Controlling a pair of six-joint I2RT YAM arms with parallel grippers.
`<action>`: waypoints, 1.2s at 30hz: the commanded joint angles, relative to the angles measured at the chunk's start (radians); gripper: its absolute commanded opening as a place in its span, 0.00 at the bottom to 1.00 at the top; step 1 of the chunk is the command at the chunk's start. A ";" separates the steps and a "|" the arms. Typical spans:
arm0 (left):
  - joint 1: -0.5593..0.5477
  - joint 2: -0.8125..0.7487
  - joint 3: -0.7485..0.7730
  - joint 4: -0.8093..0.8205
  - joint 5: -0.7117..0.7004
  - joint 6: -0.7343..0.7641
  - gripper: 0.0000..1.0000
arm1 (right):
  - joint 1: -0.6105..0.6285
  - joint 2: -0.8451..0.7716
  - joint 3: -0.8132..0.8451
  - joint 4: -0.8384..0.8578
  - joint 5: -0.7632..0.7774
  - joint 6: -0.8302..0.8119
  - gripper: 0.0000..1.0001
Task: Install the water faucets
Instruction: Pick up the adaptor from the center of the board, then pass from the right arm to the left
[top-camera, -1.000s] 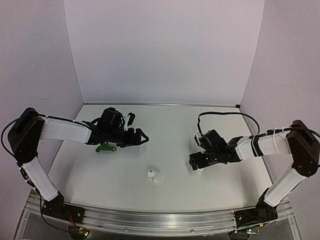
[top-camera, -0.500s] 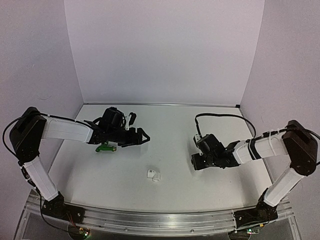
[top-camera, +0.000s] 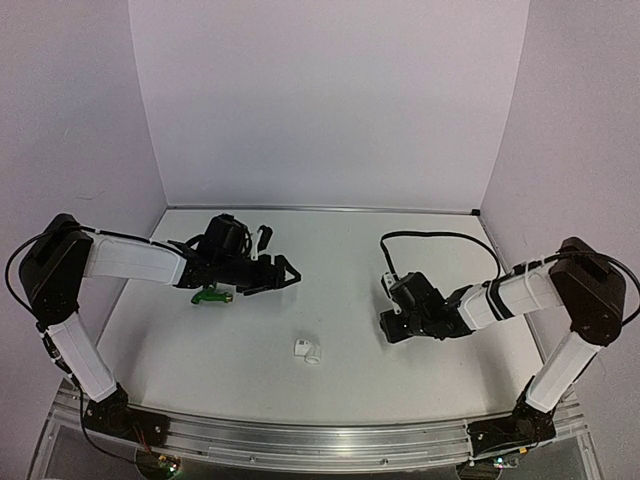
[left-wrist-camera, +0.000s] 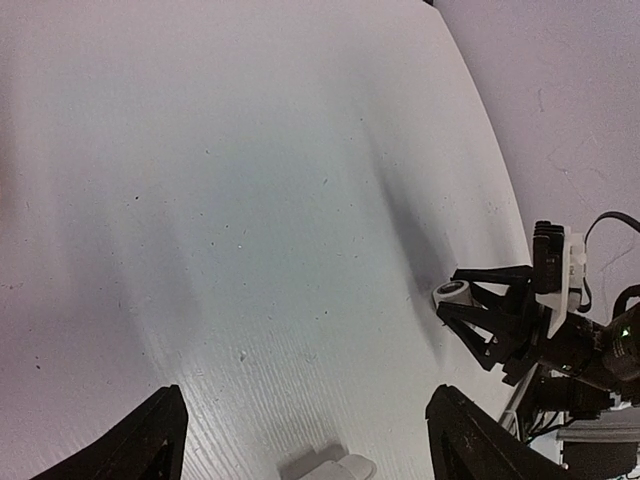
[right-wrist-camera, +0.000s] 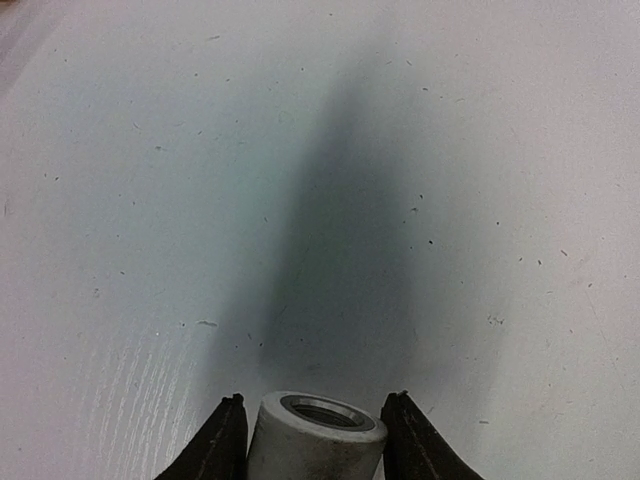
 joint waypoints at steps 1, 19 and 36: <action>-0.005 -0.016 0.069 0.008 0.059 -0.033 0.86 | 0.001 -0.044 -0.010 0.060 -0.080 -0.126 0.18; -0.067 0.125 0.225 0.120 0.562 -0.169 0.91 | 0.001 -0.134 0.182 0.133 -0.666 -0.740 0.10; -0.131 0.250 0.315 0.134 0.632 -0.220 0.53 | 0.001 -0.108 0.247 0.126 -0.692 -0.749 0.12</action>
